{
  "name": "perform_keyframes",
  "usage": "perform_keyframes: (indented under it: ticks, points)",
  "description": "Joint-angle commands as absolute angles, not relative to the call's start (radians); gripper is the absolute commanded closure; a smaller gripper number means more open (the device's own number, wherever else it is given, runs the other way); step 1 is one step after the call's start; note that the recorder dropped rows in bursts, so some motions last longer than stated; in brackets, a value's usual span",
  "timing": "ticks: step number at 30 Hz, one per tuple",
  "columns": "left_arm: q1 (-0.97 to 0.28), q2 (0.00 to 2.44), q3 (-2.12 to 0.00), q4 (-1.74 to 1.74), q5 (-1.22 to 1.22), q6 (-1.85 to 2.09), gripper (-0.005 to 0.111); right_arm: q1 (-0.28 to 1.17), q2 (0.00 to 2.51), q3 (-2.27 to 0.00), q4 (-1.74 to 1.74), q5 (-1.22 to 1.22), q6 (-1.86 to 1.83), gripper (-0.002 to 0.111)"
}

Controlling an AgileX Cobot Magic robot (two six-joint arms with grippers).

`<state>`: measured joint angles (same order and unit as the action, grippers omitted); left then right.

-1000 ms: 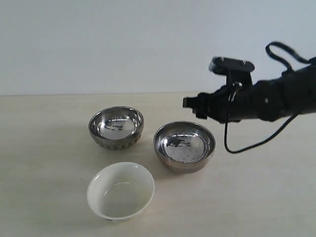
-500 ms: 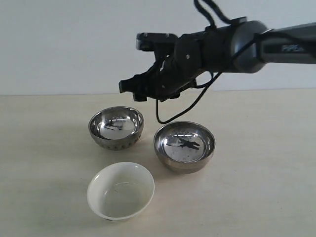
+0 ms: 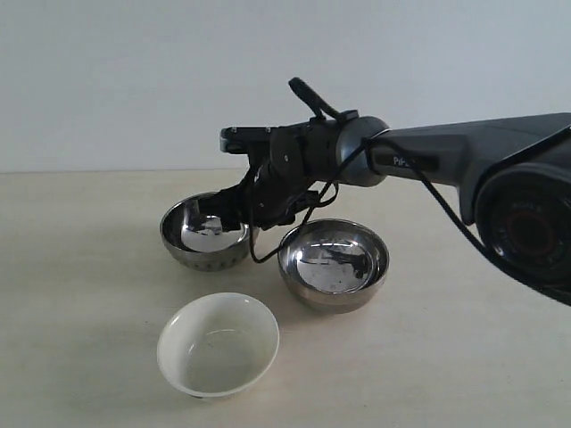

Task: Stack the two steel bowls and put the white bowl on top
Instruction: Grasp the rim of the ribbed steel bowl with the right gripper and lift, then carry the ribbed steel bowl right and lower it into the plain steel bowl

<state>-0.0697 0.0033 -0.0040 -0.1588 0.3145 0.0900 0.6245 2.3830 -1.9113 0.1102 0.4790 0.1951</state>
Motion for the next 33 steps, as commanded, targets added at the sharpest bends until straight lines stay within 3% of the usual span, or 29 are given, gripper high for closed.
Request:
perform_keyframes:
  ticks: [1,4,18,33]
  points:
    - [-0.067,0.000,0.000,-0.160,0.315,0.095,0.074,0.629,2.391,-1.927,0.125,0.459,0.196,0.077]
    - [-0.067,0.000,0.000,-0.160,0.315,0.095,0.074,0.629,2.391,-1.927,0.125,0.455,0.172,0.107]
    - [-0.067,0.000,0.000,-0.160,0.315,0.095,0.074,0.611,2.228,-1.989,0.076,0.694,0.100,0.108]
    - [-0.067,0.000,0.000,-0.160,0.315,0.095,0.074,0.446,1.849,-1.405,0.075,0.559,0.086,0.108]
